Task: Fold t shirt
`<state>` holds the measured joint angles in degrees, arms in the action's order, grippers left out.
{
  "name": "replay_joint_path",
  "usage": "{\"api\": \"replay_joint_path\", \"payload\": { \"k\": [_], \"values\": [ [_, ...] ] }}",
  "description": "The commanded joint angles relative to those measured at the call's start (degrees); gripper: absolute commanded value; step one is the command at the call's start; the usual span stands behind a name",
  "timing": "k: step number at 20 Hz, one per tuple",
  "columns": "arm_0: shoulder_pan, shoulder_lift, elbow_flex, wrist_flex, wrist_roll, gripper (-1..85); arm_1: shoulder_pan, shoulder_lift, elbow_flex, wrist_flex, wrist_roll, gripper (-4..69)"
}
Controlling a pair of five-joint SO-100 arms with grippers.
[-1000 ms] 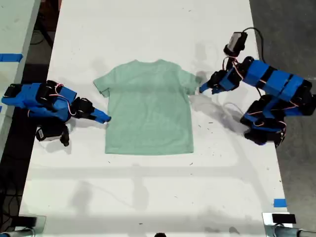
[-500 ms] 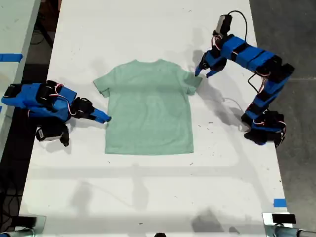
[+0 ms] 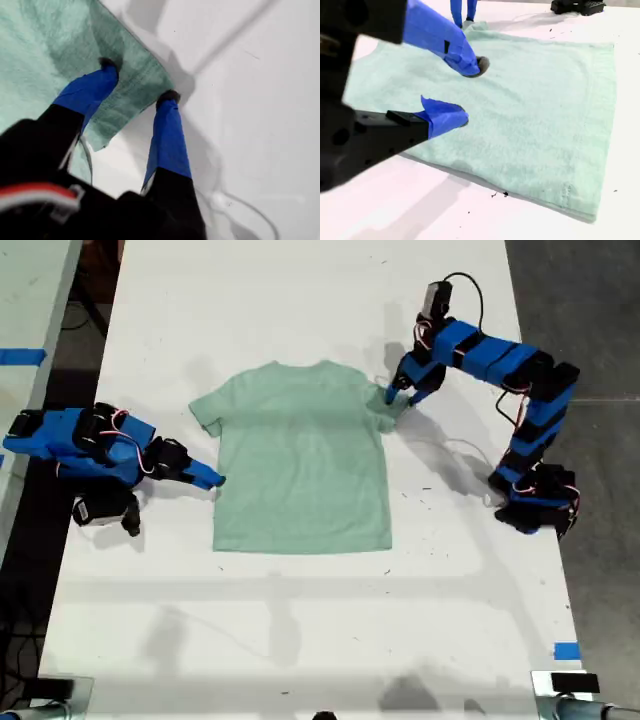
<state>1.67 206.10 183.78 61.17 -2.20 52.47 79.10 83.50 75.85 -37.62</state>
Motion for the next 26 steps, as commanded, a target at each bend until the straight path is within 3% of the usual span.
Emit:
{"api": "replay_joint_path", "payload": {
  "k": [1, 4, 5, 6, 10, 13, 15, 20, 23, 25, 26],
  "values": [
    [-0.2, 0.4, 0.5, -0.5, 0.3, 12.2, -1.1, -0.9, -3.0, 0.4, 1.6, 17.9],
    [-0.2, 0.4, 0.5, -0.5, 0.3, 12.2, 0.9, -3.5, -2.9, 0.2, 1.0, 19.1],
    [-0.2, 0.4, 0.5, -0.5, 0.3, 12.2, 1.4, -4.2, -2.8, 0.2, 0.7, 15.1],
    [-0.2, 0.4, 0.5, -0.5, 0.3, 12.2, 1.6, -4.7, -2.8, 0.2, 0.5, 1.2],
    [-0.2, 0.4, 0.5, -0.5, 0.3, 12.2, -0.8, -2.0, -4.7, 1.8, 0.2, 1.2],
    [-0.2, 0.4, 0.5, -0.5, 0.3, 12.2, -8.5, 8.3, -5.0, -0.7, 2.5, 1.2],
    [-0.2, 0.4, 0.5, -0.5, 0.3, 12.2, -16.3, 9.7, -7.2, -5.4, 3.3, 1.2],
    [-0.2, 0.4, 0.5, -0.5, 0.3, 12.2, -29.0, 1.2, -8.5, -24.4, 4.3, 1.3],
    [-0.2, 0.4, 0.5, -0.5, 0.3, 12.2, -32.2, -7.1, -16.1, -27.5, 4.6, 1.3],
    [-0.2, 0.4, 0.5, -0.5, 0.3, 12.2, -32.6, -9.6, -19.5, -26.5, 4.4, 6.9],
    [-0.2, 0.4, 0.5, -0.5, 0.3, 12.2, -32.3, -9.1, -19.6, -25.8, 4.2, 16.7]
  ]
}}
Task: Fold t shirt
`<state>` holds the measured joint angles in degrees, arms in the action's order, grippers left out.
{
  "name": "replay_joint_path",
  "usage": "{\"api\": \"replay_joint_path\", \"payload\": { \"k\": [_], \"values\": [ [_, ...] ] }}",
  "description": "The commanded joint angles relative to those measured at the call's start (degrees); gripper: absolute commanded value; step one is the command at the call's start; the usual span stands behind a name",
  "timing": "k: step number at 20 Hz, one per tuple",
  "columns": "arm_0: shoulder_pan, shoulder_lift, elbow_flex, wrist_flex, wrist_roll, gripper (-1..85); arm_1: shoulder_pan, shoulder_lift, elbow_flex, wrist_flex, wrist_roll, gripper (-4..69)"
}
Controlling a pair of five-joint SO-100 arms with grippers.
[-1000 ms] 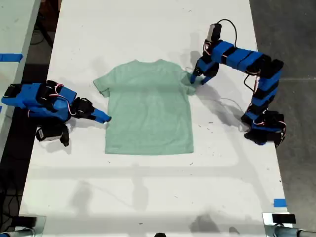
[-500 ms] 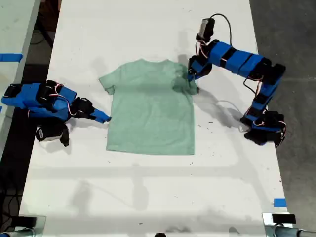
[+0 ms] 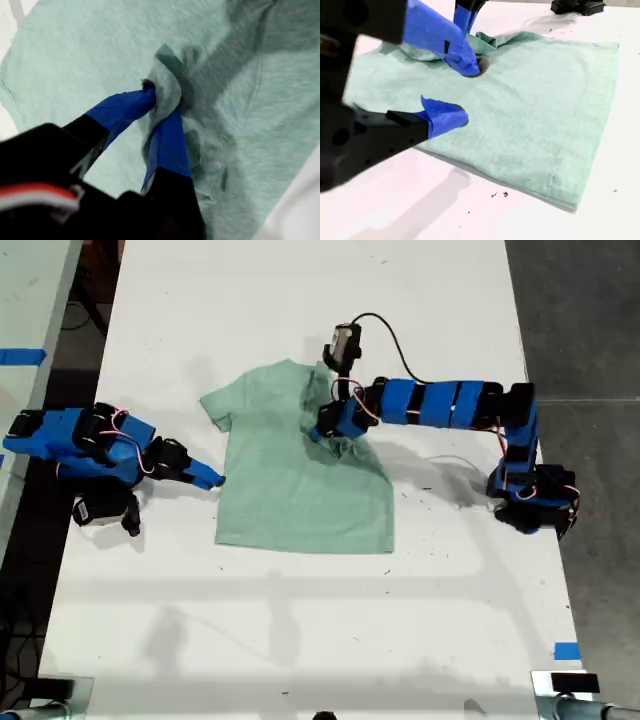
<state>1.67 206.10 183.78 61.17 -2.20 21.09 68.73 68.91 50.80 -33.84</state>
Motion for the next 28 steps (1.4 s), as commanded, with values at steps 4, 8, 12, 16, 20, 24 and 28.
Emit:
{"api": "replay_joint_path", "payload": {
  "k": [4, 8, 12, 16, 20, 24, 28],
  "values": [
    [-0.2, 0.4, 0.5, -0.5, 0.3, 12.2, 3.3, 14.7, -2.4, 13.8, 0.5, -0.1],
    [-0.2, 0.4, 0.5, -0.5, 0.3, 12.2, -0.6, 39.0, 15.3, 27.1, 1.2, 0.0],
    [-0.2, 0.4, 0.5, -0.5, 0.3, 12.2, -12.2, 82.6, 63.1, 11.3, 10.3, 0.5],
    [-0.2, 0.4, 0.5, -0.5, 0.3, 12.2, -17.5, 133.0, 102.6, 8.0, 5.7, 1.9],
    [-0.3, 0.4, 0.5, -0.5, 0.3, 12.2, -18.0, 132.0, 109.2, 20.6, 17.2, 2.2],
    [-0.3, 0.4, 0.5, -0.5, 0.3, 12.3, -18.5, 132.1, 109.2, 25.0, 28.0, 3.9],
    [-0.3, 0.4, 0.5, -0.5, 0.3, 12.3, -16.4, 132.1, 109.2, 25.1, 28.3, 5.5]
  ]
}}
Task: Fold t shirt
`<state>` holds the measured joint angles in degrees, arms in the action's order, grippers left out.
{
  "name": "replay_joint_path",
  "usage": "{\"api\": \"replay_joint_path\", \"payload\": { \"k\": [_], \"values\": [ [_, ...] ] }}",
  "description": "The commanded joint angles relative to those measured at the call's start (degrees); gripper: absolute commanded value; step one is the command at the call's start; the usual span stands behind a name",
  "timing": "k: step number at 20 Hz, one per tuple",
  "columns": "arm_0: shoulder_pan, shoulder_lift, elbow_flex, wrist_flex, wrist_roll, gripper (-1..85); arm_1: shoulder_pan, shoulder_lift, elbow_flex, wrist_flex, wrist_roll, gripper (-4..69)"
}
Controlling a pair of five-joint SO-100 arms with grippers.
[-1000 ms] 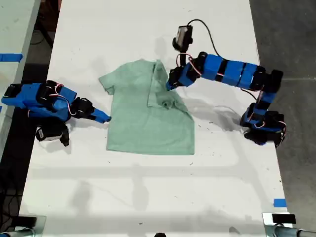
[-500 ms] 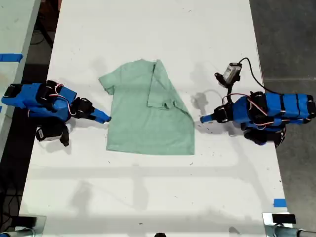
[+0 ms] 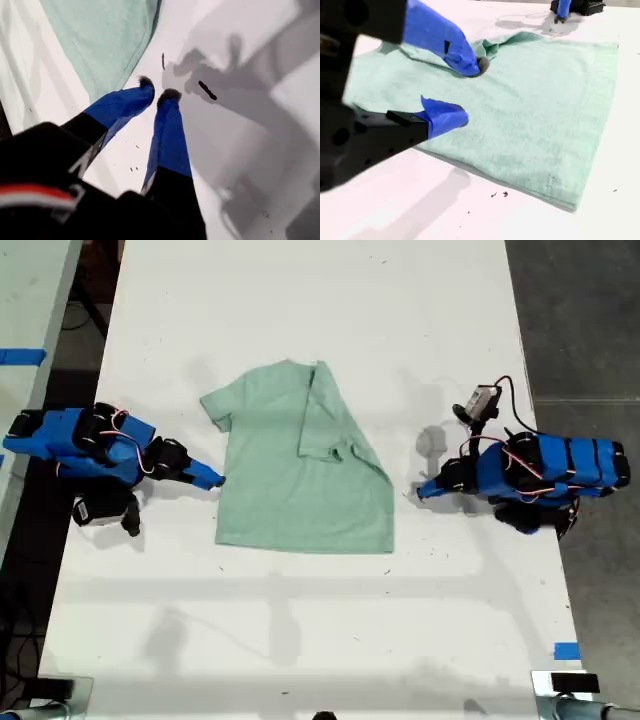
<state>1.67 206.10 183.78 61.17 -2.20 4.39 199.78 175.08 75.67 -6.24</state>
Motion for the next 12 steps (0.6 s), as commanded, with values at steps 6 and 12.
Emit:
{"api": "replay_joint_path", "payload": {
  "k": [6, 12],
  "values": [
    [-0.3, 0.4, 0.5, -0.5, 0.3, 12.3, 0.3, 1.1, 3.1, 0.3, 0.7, 6.6],
    [-0.3, 0.4, 0.5, -0.5, 0.3, 12.3, 0.3, 1.1, 3.1, 0.3, 0.7, 7.3]
  ]
}}
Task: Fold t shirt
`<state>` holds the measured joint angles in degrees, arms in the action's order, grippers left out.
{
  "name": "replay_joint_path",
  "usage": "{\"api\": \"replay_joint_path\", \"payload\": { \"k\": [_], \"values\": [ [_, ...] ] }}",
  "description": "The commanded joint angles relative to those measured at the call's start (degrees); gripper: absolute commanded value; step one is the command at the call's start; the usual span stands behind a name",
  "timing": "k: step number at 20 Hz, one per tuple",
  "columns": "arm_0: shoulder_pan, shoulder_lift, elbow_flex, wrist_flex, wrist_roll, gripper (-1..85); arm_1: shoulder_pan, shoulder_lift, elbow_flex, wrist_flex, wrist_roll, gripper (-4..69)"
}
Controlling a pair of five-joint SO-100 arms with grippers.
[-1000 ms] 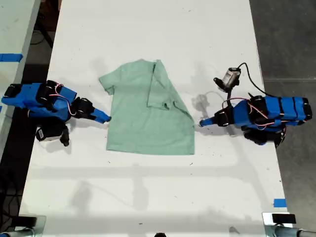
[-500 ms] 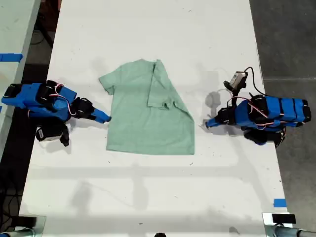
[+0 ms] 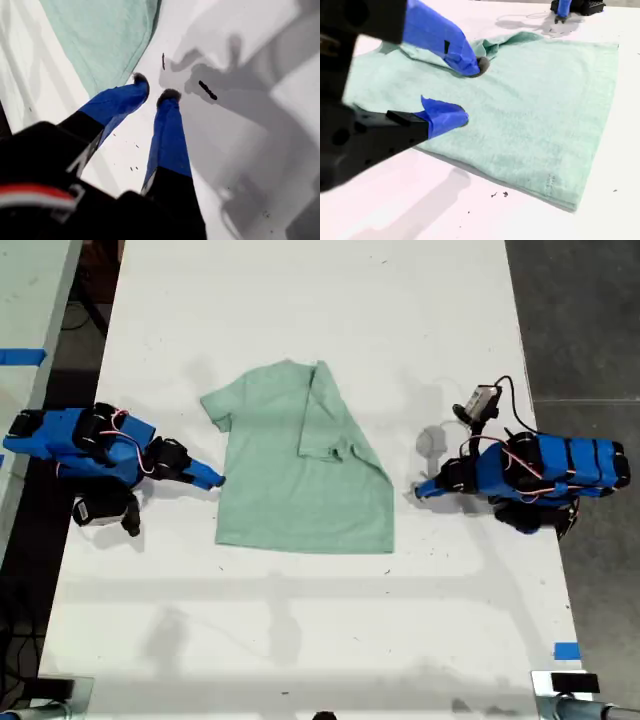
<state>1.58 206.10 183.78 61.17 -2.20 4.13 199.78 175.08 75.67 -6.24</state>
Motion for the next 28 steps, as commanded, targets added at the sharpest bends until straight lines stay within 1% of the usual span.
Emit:
{"api": "replay_joint_path", "payload": {
  "k": [1, 28],
  "values": [
    [-0.2, 0.4, 0.5, -0.5, 0.3, 12.3, 0.5, 1.1, 3.1, 0.3, 0.7, 7.4],
    [-0.2, 0.4, 0.5, -0.5, 0.3, 12.3, 0.6, 1.1, 3.1, 0.3, 0.7, 8.5]
  ]
}}
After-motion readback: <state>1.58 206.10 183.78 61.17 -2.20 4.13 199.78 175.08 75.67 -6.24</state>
